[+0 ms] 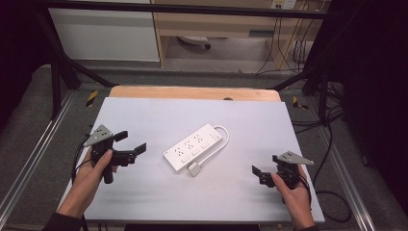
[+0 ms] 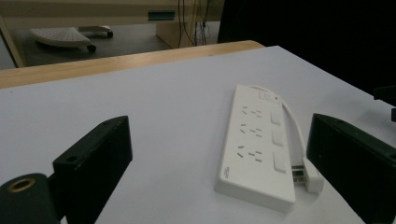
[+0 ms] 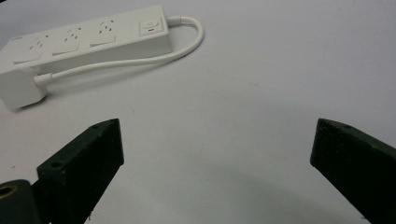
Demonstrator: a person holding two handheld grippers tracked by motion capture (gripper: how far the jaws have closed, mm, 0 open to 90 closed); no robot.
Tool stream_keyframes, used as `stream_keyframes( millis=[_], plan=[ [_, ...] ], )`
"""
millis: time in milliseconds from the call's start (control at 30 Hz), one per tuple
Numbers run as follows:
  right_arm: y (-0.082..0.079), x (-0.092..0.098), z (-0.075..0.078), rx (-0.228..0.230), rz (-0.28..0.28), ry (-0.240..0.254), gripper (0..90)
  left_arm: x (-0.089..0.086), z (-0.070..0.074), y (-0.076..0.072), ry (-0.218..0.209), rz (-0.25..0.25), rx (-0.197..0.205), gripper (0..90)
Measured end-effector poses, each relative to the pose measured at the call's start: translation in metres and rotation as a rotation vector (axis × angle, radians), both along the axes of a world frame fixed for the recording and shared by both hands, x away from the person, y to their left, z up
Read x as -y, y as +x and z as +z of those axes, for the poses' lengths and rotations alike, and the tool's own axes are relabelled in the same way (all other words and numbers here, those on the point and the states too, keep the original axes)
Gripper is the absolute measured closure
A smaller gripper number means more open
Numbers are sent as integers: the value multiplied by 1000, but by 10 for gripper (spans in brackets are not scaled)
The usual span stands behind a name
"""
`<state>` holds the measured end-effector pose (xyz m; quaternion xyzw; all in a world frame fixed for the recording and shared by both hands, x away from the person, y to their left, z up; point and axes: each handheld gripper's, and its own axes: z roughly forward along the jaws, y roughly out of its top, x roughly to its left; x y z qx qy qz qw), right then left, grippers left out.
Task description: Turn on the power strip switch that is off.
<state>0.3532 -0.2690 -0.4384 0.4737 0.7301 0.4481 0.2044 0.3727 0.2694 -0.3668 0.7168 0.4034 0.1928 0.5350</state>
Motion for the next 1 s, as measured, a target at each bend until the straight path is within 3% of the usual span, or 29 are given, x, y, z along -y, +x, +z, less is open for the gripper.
stream_keyframes(
  millis=[267, 600, 833, 933, 1000],
  plan=[
    [0, 0, 0, 0, -1, -1, 32, -21, -10, -10, -4, 28, 2, 67],
    [0, 0, 0, -4, 0, -1, 32, -44, -32, -23, 0, 62, -14, 72],
    [1, -1, -2, -13, 0, -10, 30, -51, -57, -35, 30, 63, -65, 76],
    [4, 0, -7, -47, -6, -39, 28, -49, -69, -41, 53, 55, -96, 81],
    [7, -2, -14, -89, -22, -89, 29, -45, -73, -45, 74, 45, -107, 81]
  ],
)
